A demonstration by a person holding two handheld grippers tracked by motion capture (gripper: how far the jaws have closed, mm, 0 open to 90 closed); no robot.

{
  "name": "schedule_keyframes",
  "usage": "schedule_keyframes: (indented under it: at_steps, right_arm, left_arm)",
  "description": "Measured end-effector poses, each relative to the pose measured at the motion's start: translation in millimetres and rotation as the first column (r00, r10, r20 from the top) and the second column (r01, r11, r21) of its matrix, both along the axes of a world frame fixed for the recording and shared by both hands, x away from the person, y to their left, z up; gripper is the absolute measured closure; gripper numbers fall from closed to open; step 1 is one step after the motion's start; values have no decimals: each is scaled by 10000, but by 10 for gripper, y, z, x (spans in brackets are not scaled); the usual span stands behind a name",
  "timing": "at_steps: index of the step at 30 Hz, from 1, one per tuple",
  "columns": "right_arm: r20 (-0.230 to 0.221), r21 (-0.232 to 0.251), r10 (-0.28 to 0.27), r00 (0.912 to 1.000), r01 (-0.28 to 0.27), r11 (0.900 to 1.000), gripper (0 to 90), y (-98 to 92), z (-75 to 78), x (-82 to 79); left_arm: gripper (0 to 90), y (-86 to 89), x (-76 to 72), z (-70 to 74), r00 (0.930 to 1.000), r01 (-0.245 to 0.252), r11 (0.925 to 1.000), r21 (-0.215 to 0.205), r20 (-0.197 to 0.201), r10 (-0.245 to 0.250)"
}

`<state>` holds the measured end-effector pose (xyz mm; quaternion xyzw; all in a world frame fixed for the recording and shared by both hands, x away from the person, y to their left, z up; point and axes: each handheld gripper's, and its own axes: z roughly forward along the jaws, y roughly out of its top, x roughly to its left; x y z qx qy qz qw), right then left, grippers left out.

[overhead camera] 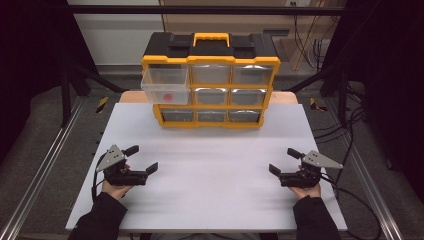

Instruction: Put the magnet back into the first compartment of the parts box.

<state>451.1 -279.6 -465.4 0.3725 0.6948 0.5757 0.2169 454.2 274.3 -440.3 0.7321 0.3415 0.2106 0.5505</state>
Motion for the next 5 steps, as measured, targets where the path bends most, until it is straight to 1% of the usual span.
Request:
schedule_keyframes:
  at_steps: [5]
  right_arm:
    - [-44,34,-1,10000,1,10000,4,3,-1,-1]
  left_arm:
    - [0,24,0,-36,10000,-79,9999,118,-54,80]
